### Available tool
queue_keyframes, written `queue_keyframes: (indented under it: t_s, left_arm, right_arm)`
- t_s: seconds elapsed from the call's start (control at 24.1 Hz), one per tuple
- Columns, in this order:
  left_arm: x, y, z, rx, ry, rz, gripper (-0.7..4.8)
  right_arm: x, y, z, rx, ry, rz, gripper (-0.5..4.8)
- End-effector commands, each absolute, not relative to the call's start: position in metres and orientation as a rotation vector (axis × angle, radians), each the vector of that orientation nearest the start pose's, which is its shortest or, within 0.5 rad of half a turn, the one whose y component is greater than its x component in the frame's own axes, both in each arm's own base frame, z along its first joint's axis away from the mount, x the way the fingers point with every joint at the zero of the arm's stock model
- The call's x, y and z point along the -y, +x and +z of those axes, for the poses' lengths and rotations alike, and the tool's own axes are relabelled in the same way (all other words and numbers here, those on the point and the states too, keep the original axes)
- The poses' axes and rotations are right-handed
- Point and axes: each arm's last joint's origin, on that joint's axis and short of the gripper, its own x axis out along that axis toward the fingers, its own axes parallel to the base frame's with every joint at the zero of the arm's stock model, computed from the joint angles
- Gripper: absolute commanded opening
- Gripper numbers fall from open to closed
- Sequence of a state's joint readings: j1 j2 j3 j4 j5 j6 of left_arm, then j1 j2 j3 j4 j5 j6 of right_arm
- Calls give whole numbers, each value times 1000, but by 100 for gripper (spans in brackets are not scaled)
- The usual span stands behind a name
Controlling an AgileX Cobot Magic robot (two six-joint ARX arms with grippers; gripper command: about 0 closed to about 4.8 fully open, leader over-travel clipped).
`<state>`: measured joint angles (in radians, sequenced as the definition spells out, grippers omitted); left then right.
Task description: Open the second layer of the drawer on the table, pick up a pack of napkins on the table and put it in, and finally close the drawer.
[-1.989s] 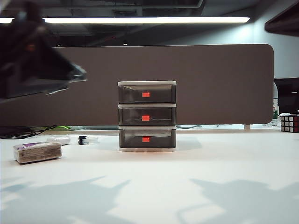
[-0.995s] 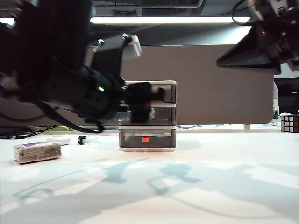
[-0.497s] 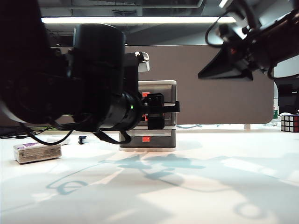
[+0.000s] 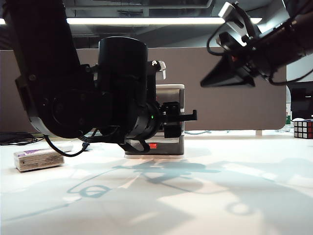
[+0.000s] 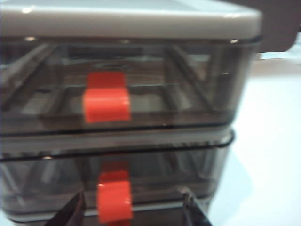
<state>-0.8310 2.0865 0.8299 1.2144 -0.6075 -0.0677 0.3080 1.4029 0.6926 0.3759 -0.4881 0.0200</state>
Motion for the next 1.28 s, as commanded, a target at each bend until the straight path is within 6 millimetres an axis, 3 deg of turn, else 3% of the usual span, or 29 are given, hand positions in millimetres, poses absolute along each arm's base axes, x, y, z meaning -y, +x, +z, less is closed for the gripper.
queue_keyframes:
  t_s: [0.04, 0.87, 1.2, 1.28]
  left_arm:
    - [265, 266, 117, -26, -70, -195, 255]
    - [258, 283, 117, -16, -78, -159, 254]
    - [258, 283, 117, -18, -77, -184, 233]
    - [258, 283, 117, -18, -77, -184, 199]
  right_arm:
    - [-105, 274, 225, -323, 45, 829, -5]
    - [-121, 274, 218, -329, -11, 865, -4]
    - [-121, 274, 218, -331, -11, 868, -5]
    - [-121, 274, 218, -331, -11, 868, -4]
